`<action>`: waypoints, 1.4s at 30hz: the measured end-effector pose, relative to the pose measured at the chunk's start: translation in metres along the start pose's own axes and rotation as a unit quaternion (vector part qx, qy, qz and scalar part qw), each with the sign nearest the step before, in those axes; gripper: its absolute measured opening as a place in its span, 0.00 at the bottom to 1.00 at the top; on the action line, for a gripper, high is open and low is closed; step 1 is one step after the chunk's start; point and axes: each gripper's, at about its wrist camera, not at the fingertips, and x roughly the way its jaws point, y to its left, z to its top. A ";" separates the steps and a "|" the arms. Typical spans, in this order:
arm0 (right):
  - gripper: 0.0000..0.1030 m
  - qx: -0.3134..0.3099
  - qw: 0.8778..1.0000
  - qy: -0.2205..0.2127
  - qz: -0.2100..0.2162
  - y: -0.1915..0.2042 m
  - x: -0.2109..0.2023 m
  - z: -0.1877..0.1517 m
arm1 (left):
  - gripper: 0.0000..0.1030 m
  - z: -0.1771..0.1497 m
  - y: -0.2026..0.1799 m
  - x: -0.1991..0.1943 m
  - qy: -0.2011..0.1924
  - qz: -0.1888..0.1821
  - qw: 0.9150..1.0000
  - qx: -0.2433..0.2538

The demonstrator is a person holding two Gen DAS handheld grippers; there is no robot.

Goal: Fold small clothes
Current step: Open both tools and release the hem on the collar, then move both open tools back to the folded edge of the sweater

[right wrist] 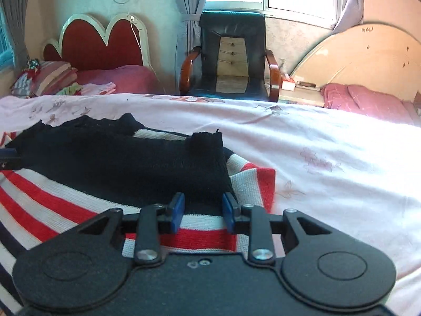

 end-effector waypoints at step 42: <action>0.28 -0.053 0.998 0.018 -0.041 0.108 -0.097 -0.097 | 0.66 -0.094 -0.049 -0.107 0.003 0.039 0.999 -0.023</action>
